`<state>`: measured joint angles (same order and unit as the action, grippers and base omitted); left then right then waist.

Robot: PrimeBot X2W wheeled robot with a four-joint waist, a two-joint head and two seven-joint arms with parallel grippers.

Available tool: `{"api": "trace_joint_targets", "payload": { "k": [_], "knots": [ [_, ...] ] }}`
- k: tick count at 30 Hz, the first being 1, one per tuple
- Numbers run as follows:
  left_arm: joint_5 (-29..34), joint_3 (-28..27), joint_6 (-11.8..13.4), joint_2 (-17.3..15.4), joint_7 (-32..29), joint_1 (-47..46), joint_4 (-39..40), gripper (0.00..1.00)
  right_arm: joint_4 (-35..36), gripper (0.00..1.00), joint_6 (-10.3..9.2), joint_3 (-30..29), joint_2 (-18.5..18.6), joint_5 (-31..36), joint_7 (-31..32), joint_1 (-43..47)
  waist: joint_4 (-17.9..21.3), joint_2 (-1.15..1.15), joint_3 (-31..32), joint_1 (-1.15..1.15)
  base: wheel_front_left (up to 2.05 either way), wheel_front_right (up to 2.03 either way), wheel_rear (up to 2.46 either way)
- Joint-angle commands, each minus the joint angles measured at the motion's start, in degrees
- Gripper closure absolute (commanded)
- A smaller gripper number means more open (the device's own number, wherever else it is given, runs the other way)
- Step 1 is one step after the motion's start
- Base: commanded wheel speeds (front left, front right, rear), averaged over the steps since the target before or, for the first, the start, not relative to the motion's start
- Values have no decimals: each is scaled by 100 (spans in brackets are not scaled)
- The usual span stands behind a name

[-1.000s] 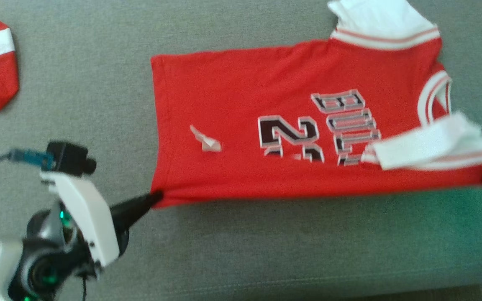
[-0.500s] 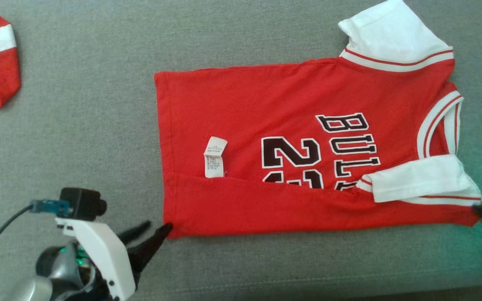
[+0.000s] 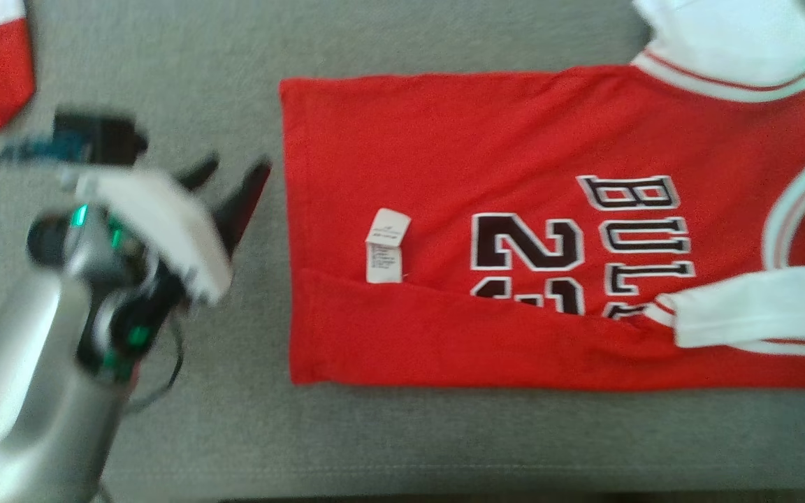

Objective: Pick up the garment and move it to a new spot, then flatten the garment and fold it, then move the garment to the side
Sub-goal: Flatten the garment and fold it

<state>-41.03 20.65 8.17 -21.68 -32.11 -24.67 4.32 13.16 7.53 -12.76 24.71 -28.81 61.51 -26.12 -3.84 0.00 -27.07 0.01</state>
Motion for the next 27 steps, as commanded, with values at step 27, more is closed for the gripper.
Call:
{"api": "trace_joint_targets", "payload": {
  "k": [27],
  "knots": [
    [263, 628, -889, 733, 232, -2188, -2454, 0, -3444, 0, -4, 730, -194, 2086, -1612, -2663, -598, 0, -885, -1, 0, 0, 0]
  ]
}}
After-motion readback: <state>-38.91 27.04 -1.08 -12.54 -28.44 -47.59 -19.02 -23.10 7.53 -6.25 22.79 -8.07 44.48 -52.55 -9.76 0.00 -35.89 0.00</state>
